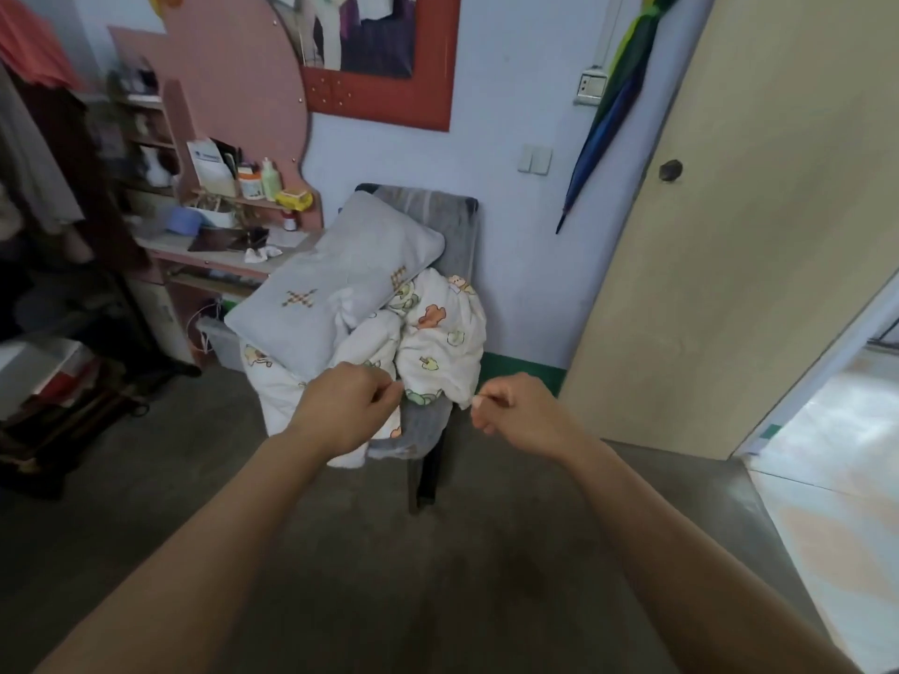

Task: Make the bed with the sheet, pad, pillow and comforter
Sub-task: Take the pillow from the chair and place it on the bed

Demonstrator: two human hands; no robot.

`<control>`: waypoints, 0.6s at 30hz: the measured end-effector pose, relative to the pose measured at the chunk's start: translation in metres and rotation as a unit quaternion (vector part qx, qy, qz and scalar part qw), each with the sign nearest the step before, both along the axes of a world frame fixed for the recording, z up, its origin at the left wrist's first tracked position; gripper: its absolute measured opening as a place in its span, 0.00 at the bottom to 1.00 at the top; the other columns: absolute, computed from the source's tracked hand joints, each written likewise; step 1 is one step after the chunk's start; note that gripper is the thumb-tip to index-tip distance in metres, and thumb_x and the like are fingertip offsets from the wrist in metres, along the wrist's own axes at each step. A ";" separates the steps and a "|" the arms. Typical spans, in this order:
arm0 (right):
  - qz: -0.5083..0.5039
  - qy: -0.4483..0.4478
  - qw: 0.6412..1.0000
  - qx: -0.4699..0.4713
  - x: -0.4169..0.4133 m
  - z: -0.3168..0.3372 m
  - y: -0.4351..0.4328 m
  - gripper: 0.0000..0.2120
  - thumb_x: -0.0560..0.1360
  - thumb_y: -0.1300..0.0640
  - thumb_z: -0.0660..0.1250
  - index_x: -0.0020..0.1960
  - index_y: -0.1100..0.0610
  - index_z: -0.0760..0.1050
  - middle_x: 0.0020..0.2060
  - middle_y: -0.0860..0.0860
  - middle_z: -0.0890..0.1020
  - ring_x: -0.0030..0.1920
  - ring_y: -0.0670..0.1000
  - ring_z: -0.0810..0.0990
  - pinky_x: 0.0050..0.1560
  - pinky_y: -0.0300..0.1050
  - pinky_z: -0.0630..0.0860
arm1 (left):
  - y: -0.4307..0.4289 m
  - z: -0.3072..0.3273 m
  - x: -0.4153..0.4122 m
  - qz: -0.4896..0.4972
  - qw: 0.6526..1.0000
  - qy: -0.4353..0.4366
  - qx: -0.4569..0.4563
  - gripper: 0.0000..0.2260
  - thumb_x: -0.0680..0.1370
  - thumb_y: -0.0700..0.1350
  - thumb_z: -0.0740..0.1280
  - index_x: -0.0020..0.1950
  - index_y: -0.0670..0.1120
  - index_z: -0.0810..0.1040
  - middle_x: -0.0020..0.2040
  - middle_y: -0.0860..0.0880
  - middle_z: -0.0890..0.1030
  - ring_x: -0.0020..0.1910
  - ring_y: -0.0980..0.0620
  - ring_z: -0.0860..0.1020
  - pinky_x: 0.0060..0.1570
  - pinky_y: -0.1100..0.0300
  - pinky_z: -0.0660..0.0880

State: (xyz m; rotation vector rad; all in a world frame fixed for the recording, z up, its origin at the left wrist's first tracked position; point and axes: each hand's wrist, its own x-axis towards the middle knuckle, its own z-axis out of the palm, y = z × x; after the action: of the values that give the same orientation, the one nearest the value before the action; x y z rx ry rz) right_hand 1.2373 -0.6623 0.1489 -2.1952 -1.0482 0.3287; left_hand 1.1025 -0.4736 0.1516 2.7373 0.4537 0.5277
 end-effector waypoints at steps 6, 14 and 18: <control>0.013 0.039 0.999 0.023 0.103 0.011 0.105 0.13 0.77 0.59 0.63 0.41 0.69 0.77 0.39 0.62 0.83 0.42 0.59 0.82 0.48 0.55 0.79 | 0.094 0.006 0.087 0.038 0.999 0.017 0.007 0.20 0.79 0.52 0.60 0.29 0.46 0.67 0.26 0.50 0.71 0.28 0.51 0.70 0.30 0.59 0.64; 0.020 0.073 0.997 0.011 0.209 -0.005 0.247 0.10 0.74 0.61 0.63 0.38 0.64 0.80 0.35 0.55 0.84 0.41 0.55 0.83 0.51 0.55 0.78 | 0.217 0.007 0.171 0.096 0.994 0.051 -0.005 0.19 0.80 0.51 0.59 0.33 0.42 0.72 0.33 0.45 0.79 0.34 0.45 0.76 0.32 0.56 0.69; 0.010 0.106 0.994 0.029 0.267 -0.026 0.327 0.11 0.74 0.62 0.61 0.39 0.67 0.78 0.34 0.56 0.83 0.36 0.54 0.83 0.45 0.55 0.80 | 0.290 -0.007 0.230 0.132 0.990 0.052 -0.022 0.20 0.79 0.53 0.58 0.35 0.41 0.75 0.35 0.46 0.80 0.35 0.46 0.77 0.38 0.51 0.76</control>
State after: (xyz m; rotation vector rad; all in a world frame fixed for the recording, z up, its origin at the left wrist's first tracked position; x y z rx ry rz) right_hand 1.5039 -0.3358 0.1225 -2.0475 -0.9501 0.5219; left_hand 1.3330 -0.1838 0.1441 2.6864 0.8518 0.4327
